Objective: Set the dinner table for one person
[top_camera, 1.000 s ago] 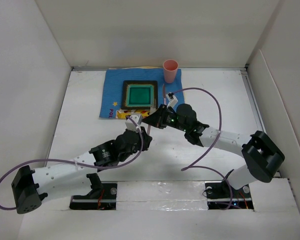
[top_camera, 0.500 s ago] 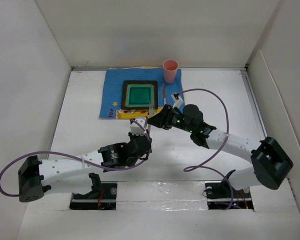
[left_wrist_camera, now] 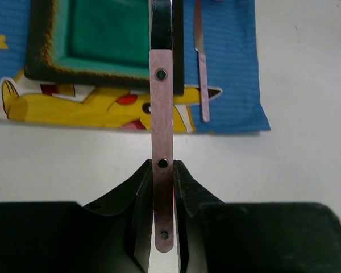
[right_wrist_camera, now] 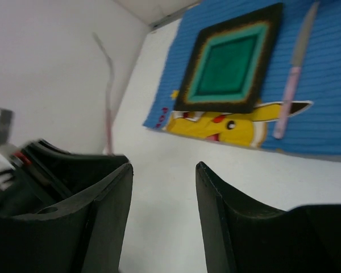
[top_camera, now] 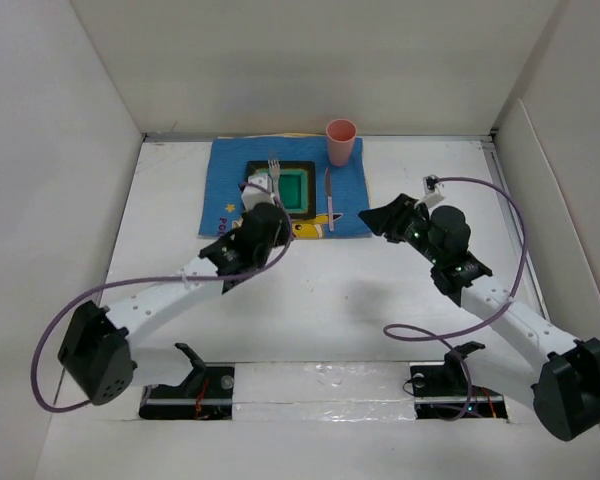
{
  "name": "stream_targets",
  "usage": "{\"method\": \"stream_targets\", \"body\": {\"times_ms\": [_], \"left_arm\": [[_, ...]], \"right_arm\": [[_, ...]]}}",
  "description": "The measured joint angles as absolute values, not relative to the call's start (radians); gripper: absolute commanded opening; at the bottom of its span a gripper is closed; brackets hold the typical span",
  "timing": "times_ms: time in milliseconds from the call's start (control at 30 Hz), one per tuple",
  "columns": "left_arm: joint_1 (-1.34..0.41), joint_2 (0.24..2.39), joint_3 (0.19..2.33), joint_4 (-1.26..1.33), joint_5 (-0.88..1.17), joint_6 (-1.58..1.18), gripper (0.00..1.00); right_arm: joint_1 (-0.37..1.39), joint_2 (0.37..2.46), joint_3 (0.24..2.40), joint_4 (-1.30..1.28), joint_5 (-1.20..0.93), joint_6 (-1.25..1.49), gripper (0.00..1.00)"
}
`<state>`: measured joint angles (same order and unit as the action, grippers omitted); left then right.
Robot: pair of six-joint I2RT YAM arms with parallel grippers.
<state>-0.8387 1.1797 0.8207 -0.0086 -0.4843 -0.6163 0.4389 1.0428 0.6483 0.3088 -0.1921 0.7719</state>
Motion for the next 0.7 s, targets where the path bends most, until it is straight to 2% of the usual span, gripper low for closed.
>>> {"method": "stream_targets", "body": {"times_ms": [300, 467, 700], "left_arm": [[-0.505, 1.491, 1.285, -0.146, -0.235, -0.458, 0.0], [-0.339, 1.555, 1.336, -0.191, -0.12, -0.328, 0.0], [-0.27, 1.747, 1.368, -0.254, -0.024, -0.208, 0.0]], "right_arm": [[0.315, 1.085, 0.59, 0.21, -0.175, 0.648, 0.52], [0.307, 0.993, 0.586, 0.184, -0.16, 0.616, 0.51], [0.287, 0.958, 0.578, 0.183, -0.156, 0.603, 0.51]]}}
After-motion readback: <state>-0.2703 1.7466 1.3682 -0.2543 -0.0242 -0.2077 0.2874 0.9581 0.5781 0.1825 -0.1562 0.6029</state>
